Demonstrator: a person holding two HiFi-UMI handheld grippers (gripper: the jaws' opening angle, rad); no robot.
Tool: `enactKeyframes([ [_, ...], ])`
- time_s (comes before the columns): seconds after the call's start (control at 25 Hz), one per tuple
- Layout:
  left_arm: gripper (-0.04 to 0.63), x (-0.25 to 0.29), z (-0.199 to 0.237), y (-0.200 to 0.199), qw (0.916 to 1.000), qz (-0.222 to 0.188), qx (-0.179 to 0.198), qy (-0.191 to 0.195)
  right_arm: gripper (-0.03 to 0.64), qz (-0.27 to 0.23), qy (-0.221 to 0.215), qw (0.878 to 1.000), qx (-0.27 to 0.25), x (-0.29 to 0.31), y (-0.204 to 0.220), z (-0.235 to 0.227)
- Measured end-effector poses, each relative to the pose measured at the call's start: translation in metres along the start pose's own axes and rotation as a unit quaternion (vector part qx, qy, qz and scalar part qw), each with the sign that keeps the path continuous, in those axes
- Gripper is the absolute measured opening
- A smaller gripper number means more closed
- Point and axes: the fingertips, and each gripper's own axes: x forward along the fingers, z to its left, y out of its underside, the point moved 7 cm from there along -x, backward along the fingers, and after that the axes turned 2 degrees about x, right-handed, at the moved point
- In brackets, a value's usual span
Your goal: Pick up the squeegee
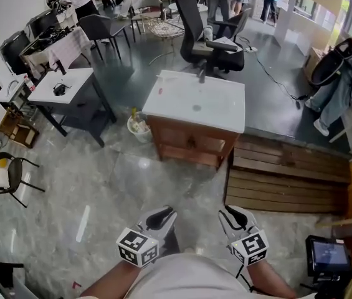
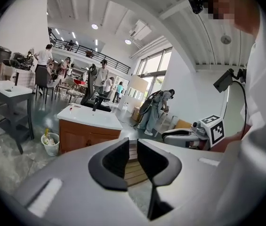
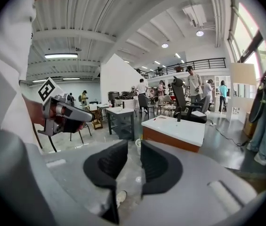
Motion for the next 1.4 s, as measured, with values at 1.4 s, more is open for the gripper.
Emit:
enactKeyframes([
  [1.4,0.173,0.308,0.378,-0.17,0.9892,0.009,0.026,-0.144,0.124,0.001,0.01,1.0,-0.018,0.366,-0.168,-0.255],
])
